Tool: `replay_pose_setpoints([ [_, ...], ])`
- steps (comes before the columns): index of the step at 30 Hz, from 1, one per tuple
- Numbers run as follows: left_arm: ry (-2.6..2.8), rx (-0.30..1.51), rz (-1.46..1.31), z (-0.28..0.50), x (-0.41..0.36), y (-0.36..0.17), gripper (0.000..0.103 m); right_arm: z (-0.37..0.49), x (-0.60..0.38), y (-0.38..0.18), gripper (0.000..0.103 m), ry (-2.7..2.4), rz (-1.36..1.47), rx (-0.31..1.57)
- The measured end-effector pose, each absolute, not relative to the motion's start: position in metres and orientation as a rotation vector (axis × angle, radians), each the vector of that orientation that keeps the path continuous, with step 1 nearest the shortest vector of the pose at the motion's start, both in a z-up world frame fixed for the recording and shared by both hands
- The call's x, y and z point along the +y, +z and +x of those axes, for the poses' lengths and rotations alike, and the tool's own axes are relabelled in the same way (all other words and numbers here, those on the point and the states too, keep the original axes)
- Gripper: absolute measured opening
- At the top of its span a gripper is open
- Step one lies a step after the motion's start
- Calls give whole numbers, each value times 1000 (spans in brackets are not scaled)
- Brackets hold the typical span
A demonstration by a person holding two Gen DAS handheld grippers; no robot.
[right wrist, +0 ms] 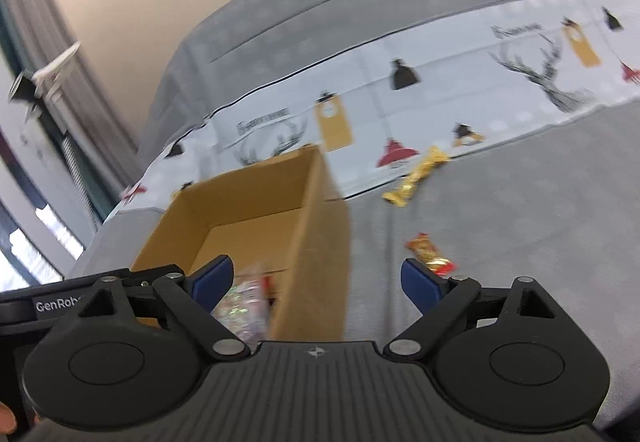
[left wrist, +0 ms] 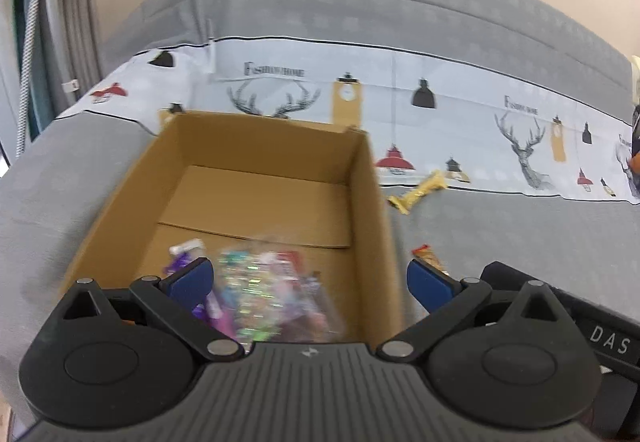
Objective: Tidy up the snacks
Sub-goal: 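Open both grippers to drop the packet and candy bag into the box, then move both open grippers to the remaining yellow bar and red-gold packet, then grasp the small red-gold packet with the left gripper while the right gripper grasps the yellow bar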
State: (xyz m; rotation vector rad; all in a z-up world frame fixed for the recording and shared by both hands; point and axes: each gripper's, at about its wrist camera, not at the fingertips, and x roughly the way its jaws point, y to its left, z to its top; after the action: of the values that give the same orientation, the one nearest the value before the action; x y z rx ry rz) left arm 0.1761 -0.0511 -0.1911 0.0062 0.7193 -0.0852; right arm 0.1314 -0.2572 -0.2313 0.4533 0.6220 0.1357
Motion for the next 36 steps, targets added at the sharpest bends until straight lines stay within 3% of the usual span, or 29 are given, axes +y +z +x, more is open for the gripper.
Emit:
replay_pose_setpoints([
  [14,-192,767,107,228,-181,-250,102,148,-382,-279,92,42,540,638],
  [16,-222,779,107,242,-192,-259,96,157,-394,-285,92,36,550,637],
  [18,-234,822,108,259,-200,-273,73,170,-400,-293,92,37,547,643],
  [20,-234,886,83,280,-204,-291,64,185,-402,-301,92,52,532,662],
  [25,-240,948,107,324,-223,-330,60,224,-401,-318,92,84,509,679],
  [26,-239,975,97,335,-225,-340,44,232,-402,-322,92,88,515,684],
  [27,-224,1011,80,346,-226,-351,16,241,-403,-326,92,88,520,686],
  [28,-215,1051,65,357,-225,-361,7,250,-404,-331,92,88,527,691],
  [30,-197,1022,25,371,-222,-362,0,265,-404,-340,92,91,542,700],
  [36,-57,1017,-6,416,-205,-359,0,315,-402,-367,92,123,622,707],
])
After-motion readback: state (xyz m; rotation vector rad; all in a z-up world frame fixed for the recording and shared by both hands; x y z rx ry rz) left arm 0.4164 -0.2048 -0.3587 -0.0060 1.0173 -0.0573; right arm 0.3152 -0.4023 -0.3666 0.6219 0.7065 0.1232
